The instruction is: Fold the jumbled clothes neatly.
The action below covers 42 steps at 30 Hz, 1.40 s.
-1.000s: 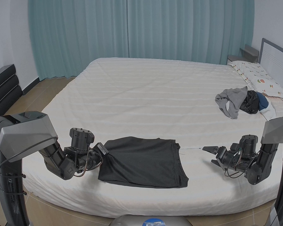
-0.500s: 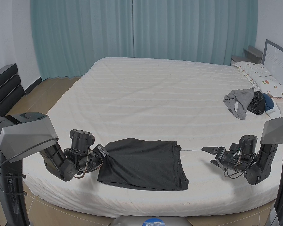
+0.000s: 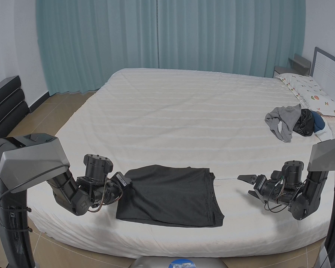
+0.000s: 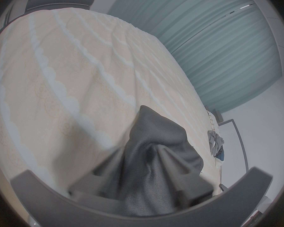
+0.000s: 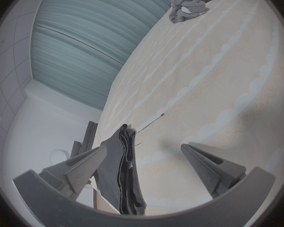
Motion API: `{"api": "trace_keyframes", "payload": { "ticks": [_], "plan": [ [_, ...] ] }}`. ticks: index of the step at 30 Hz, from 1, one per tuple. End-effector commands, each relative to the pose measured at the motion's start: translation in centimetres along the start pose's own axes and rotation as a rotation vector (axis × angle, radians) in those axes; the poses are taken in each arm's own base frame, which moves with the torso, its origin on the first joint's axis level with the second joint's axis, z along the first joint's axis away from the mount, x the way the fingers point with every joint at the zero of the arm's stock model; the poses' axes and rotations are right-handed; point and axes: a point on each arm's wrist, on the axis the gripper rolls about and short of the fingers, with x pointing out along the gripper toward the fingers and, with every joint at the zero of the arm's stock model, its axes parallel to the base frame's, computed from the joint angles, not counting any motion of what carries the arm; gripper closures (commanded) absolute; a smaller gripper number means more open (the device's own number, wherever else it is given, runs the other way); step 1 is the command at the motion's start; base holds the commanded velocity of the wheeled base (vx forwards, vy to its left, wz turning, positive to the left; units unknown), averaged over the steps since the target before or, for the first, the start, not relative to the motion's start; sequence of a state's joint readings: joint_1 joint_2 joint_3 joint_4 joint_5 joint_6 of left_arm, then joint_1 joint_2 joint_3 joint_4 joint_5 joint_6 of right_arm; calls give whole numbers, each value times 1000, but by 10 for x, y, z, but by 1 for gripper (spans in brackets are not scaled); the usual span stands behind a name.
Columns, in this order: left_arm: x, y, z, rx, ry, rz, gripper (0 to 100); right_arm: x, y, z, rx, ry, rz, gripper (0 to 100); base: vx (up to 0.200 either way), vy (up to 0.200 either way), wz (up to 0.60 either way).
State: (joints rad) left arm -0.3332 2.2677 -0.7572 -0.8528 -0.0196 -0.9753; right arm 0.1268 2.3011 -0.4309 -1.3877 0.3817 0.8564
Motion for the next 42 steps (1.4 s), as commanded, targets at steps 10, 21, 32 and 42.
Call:
{"api": "trace_keyframes", "payload": {
  "ticks": [10, 21, 32, 42],
  "plan": [
    [-3, 0, 1, -15, -7, 3, 0, 0, 0, 0, -1, -3, -2, 0, 0, 0, 0],
    [-57, -6, 22, -45, -166, 20, 0, -11, 16, 14, -91, -95, 10, 0, 0, 0, 0],
    [-178, -21, 38, 87, -409, -106, 0, -92, 70, 19, -376, -345, 39, 0, 0, 0, 0],
    [-281, -14, 25, 331, -694, -166, 0, -194, 98, -3, -571, -550, 130, 0, 0, 0, 0]
  ]
}}
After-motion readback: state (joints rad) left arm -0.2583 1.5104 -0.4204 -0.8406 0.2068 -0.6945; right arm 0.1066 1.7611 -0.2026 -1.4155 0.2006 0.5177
